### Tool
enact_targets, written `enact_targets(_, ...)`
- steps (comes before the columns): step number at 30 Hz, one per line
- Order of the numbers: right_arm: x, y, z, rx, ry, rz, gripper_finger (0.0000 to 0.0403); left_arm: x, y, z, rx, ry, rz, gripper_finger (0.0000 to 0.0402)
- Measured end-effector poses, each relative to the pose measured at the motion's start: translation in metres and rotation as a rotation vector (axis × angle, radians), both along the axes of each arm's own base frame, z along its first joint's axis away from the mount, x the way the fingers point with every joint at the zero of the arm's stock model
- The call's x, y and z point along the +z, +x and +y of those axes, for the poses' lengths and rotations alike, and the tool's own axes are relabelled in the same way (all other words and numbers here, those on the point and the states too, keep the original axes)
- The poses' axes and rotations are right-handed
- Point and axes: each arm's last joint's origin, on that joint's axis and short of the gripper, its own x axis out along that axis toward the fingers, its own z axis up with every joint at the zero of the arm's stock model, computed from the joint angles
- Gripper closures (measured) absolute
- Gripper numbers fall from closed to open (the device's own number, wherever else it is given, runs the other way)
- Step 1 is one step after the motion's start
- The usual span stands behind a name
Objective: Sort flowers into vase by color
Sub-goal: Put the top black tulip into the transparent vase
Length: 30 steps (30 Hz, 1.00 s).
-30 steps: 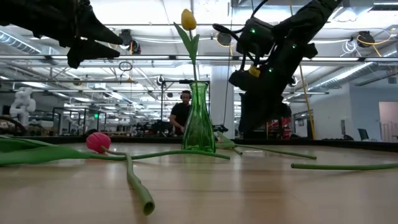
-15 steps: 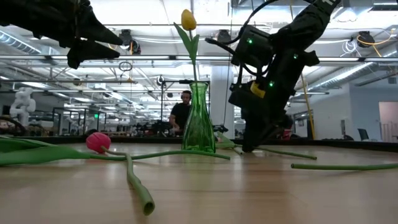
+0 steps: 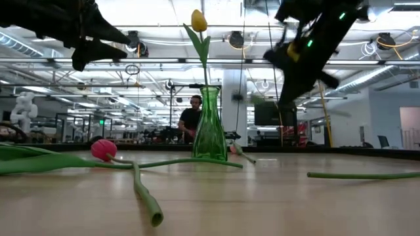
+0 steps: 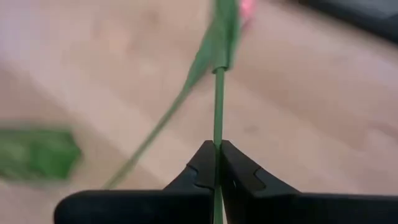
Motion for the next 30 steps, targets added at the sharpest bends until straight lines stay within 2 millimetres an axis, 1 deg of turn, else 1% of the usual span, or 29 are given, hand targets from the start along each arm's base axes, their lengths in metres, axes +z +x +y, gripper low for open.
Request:
enact_targets(3,0.033,-0.029,0.010,-0.085,-0.028,-0.148,0.0402,0.001,0.000,0.000,-0.004,-0.003,-0.012,0.0206)
enact_targets(6,0.057,-0.050,0.027,-0.099,-0.053,-0.328,0.0402,0.002,0.000,0.000,-0.012,-0.001,-0.018,0.0206)
enact_targets(9,0.079,-0.061,0.050,-0.063,-0.120,-0.526,0.0402,0.002,0.001,-0.001,-0.041,-0.006,-0.014,0.0206)
enact_targets(11,0.089,-0.059,0.070,-0.016,-0.174,-0.626,0.0402,0.001,0.001,-0.002,-0.075,-0.011,-0.010,0.0206)
enact_targets(15,0.099,-0.039,0.114,0.097,-0.265,-0.746,0.0402,0.001,0.001,-0.004,-0.132,-0.015,-0.003,0.0206)
enact_targets(17,0.097,-0.024,0.134,0.138,-0.302,-0.786,0.0403,0.001,0.001,-0.004,-0.159,0.022,0.011,0.0206)
enact_targets(19,0.090,-0.006,0.150,0.167,-0.332,-0.826,0.0403,0.001,0.002,-0.005,-0.179,0.060,0.021,0.0206)
enact_targets(21,0.078,0.012,0.163,0.202,-0.354,-0.863,0.0403,0.001,0.002,-0.005,-0.187,0.088,0.030,0.0206)
enact_targets(25,0.051,0.049,0.180,0.301,-0.350,-0.982,0.0403,0.001,0.002,-0.005,-0.187,0.089,0.030,0.0206)
enact_targets(27,0.044,0.069,0.189,0.340,-0.384,-1.000,0.0403,0.001,0.002,-0.005,-0.188,0.089,0.029,0.0206)
enact_targets(30,0.041,0.103,0.204,0.431,-0.511,-0.940,0.0403,0.001,0.002,-0.005,-0.189,0.097,0.033,0.0206)
